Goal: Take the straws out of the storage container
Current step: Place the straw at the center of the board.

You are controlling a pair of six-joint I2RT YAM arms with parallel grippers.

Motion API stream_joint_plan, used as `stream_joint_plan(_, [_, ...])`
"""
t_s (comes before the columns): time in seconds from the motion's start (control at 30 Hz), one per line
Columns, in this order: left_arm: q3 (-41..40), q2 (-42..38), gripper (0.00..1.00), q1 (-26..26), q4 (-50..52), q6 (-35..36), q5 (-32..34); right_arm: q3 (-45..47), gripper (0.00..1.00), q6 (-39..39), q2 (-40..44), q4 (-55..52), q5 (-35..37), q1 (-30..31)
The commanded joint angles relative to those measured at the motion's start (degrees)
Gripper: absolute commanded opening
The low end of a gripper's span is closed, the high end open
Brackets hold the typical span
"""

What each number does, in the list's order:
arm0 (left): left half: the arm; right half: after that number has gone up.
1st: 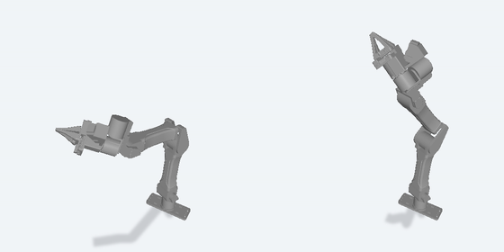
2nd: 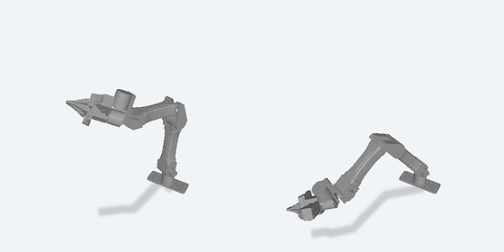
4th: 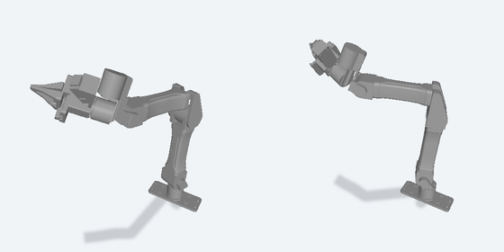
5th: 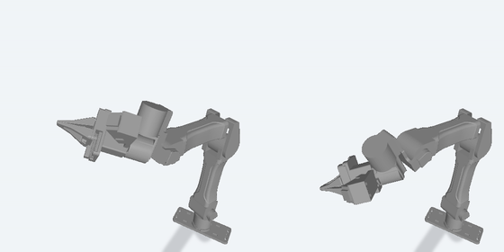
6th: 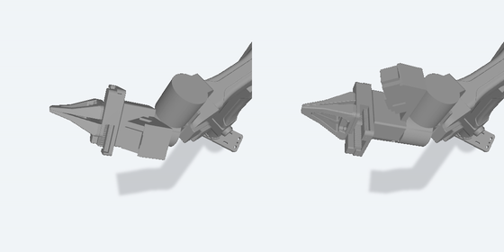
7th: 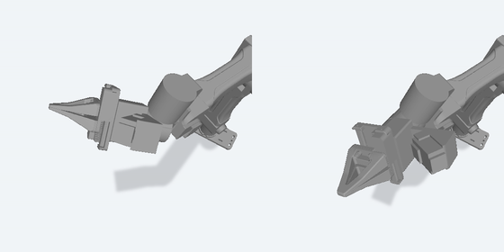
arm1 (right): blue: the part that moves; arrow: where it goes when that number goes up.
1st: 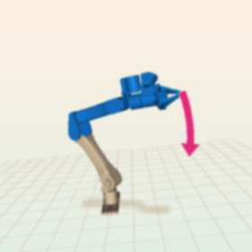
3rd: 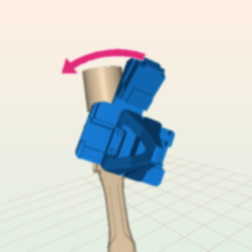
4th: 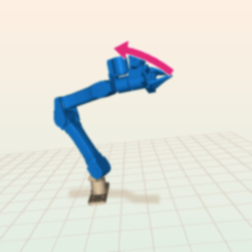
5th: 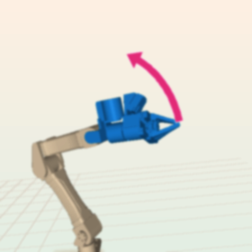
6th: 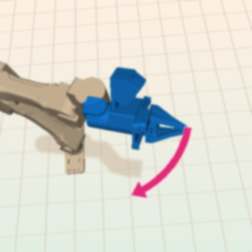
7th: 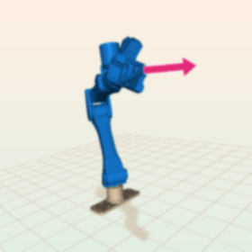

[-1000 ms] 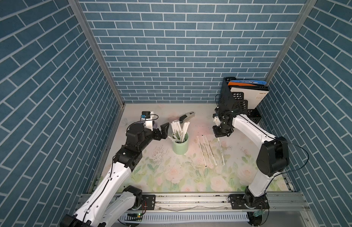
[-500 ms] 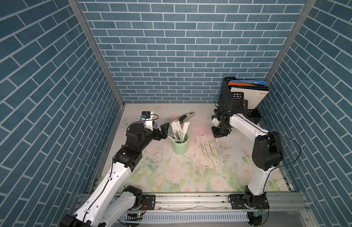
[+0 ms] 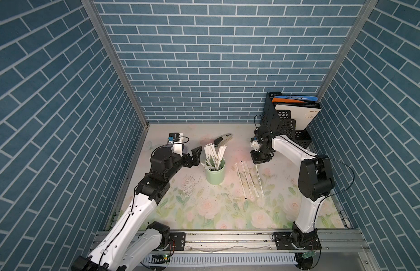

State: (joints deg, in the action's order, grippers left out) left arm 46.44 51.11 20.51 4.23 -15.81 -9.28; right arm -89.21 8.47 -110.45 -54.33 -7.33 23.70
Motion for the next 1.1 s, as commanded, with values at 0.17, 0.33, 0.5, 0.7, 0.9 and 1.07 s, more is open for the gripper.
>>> stream_joint_plan(0.17, [0.25,-0.14,1.00,0.14,-0.10,0.17,-0.57,-0.97,0.00,-1.79,-1.89,0.41,-0.38,-0.23])
stream_joint_plan(0.33, [0.27,-0.16,1.00,0.14,-0.05,0.22,-0.57,-0.66,0.00,-1.79,-1.96,0.71,-0.25,-0.38])
stream_joint_plan(0.5, [0.24,-0.14,0.99,0.12,-0.14,0.16,-0.55,-0.58,0.03,-1.79,-1.87,0.62,0.04,-0.50])
stream_joint_plan(0.7, [0.24,-0.22,1.00,0.09,-0.09,0.18,-0.57,-0.35,0.07,-1.70,-1.52,0.63,0.30,-0.59])
stream_joint_plan(0.9, [0.27,-0.31,1.00,0.12,-0.09,0.17,-0.54,-0.31,0.08,-1.59,-1.47,0.62,0.48,-0.67])
stream_joint_plan(1.07, [0.26,-0.33,1.00,0.12,-0.10,0.17,-0.57,-0.40,0.09,-1.44,-1.34,0.55,0.65,-0.69])
